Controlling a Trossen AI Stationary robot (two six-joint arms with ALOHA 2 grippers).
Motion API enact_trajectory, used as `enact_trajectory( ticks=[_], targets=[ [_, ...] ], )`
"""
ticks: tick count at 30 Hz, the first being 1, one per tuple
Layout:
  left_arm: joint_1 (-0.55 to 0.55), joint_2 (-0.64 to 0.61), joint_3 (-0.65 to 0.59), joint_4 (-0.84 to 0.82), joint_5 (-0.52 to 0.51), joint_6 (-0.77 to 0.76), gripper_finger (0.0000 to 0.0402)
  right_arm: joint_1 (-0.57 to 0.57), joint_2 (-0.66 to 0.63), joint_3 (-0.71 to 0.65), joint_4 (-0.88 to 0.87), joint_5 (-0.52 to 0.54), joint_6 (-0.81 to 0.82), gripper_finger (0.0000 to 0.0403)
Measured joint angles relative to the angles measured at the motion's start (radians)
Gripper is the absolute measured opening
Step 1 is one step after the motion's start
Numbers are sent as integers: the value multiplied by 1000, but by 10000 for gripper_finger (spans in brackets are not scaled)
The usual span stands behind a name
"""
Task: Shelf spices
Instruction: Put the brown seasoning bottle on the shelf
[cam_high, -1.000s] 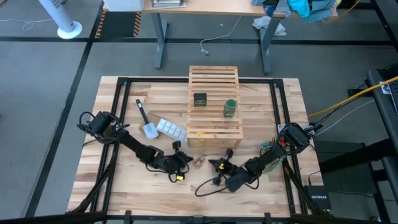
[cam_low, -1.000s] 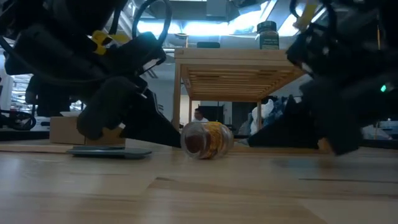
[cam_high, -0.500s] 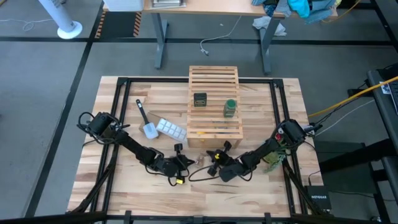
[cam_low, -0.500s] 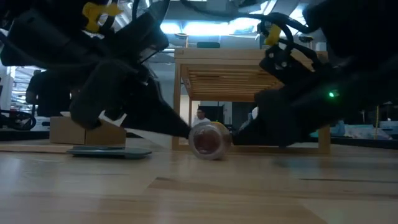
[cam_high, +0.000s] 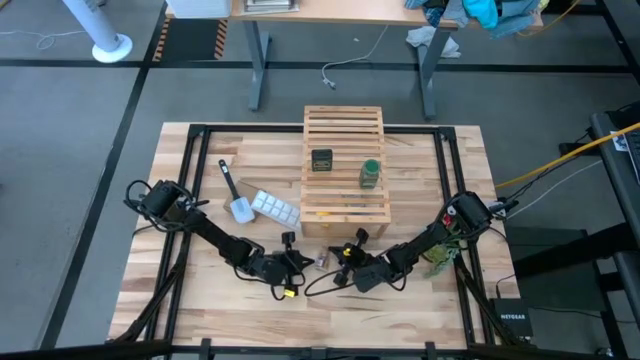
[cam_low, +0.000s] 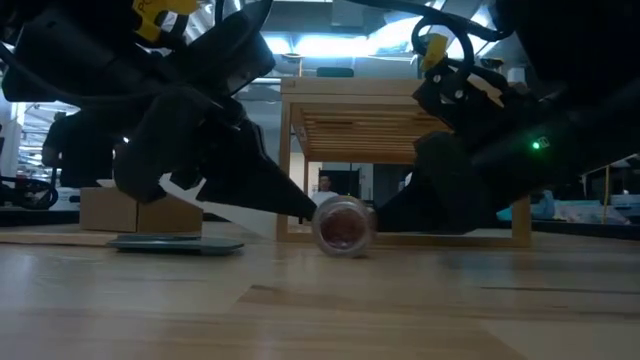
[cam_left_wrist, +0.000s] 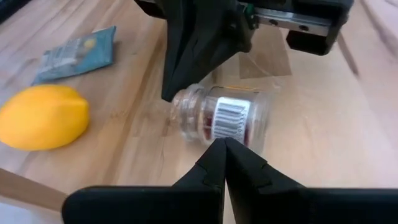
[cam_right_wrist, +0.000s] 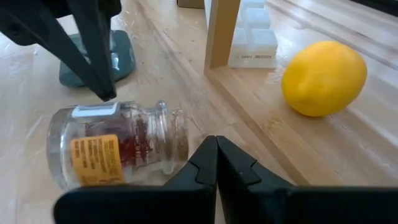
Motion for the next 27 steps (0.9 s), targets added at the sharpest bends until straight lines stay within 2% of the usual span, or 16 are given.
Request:
enact_trajectory(
  ticks=[10,19,27],
  targets=[
    [-54,0,0,-12,34,-23,0,0,0,0,3,-7,0,7],
    [-40,0,0,-12,34,-23,0,0,3,0,32,-33,0,7],
    [-27,0,0,-13,33,-20,0,0,86,1,132,-41,34,7]
  ],
)
